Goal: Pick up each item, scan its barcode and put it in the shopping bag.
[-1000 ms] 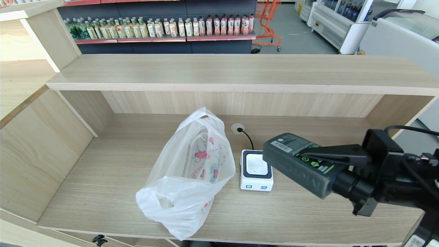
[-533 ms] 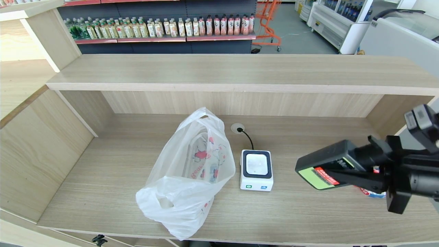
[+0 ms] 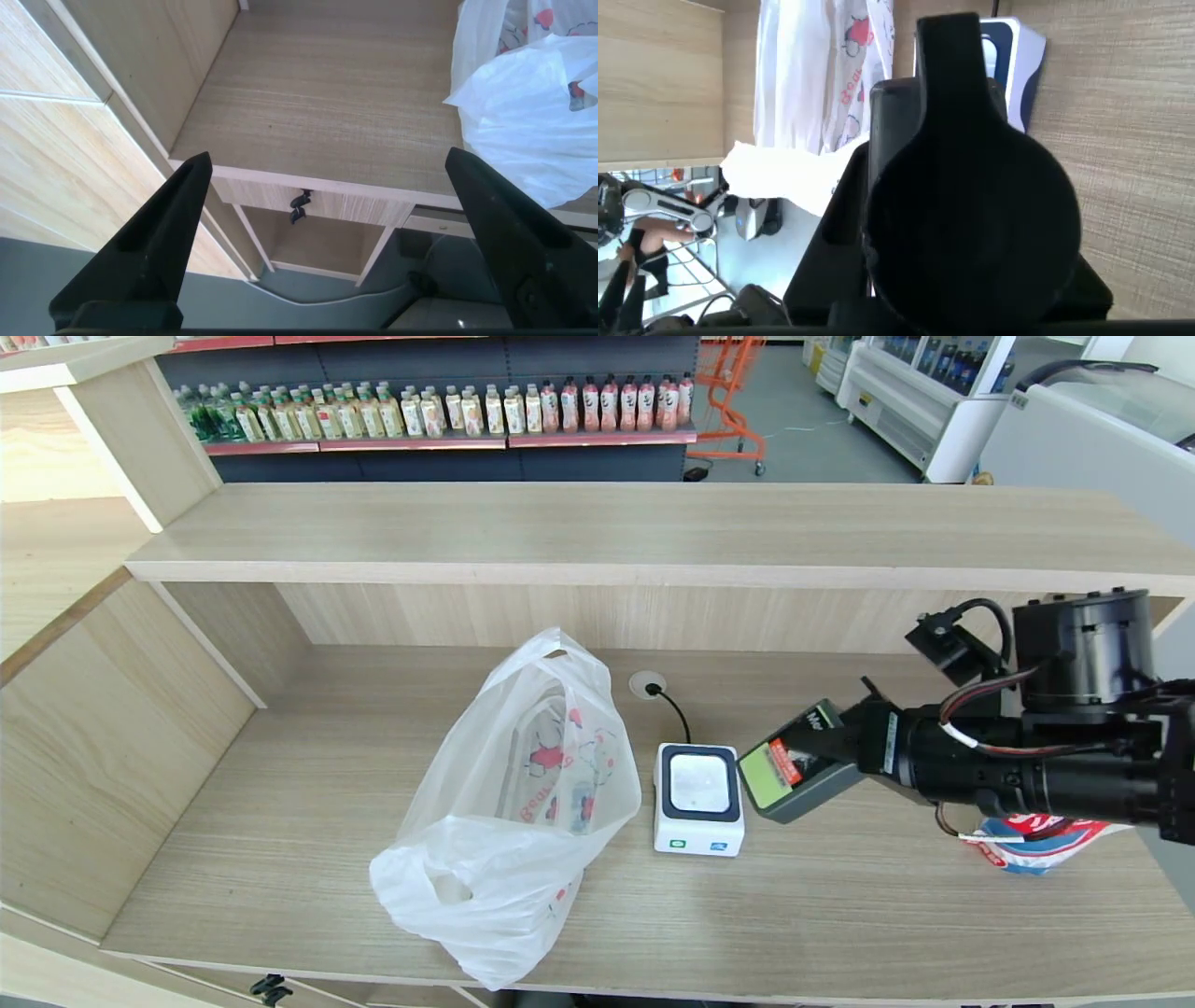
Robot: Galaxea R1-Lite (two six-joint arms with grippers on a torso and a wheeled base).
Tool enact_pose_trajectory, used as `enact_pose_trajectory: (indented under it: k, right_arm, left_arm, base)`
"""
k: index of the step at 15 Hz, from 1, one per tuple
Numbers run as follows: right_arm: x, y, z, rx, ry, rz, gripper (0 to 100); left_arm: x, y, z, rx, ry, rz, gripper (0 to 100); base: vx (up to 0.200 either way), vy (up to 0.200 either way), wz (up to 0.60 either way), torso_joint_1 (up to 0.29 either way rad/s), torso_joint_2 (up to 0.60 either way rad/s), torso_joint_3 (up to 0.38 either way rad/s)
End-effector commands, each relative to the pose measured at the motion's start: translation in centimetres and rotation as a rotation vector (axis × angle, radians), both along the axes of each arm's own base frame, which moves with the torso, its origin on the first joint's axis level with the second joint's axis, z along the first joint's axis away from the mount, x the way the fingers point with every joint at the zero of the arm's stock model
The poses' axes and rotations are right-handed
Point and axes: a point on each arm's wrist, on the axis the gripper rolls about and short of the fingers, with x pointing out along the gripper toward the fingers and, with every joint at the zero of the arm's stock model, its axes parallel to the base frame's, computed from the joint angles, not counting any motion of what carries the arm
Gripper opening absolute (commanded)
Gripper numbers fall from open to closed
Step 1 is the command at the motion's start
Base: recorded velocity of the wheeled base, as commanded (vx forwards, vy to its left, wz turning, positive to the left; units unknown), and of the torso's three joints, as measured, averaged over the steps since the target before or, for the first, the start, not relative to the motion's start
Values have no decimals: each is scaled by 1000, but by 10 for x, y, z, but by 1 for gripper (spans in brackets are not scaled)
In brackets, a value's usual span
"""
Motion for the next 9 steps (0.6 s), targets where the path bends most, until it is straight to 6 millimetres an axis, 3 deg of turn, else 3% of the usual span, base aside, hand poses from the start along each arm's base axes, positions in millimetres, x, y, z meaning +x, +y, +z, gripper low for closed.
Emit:
enact_pose_trajectory:
  k: [1, 5, 9]
  right_arm:
    - [21, 16, -29, -25, 66, 19, 0]
    - [35, 32, -47, -86, 70, 16, 0]
    - [43, 40, -50, -107, 45, 44, 0]
  left_arm:
    - [0, 0, 0, 1, 0, 1, 100]
    - [0, 0, 0, 1, 0, 1, 100]
    - [0, 0, 0, 0, 0, 1, 100]
  base:
    - [0, 0, 0, 0, 0, 0]
    - [0, 0, 0, 0, 0, 0]
    - [0, 0, 0, 0, 0, 0]
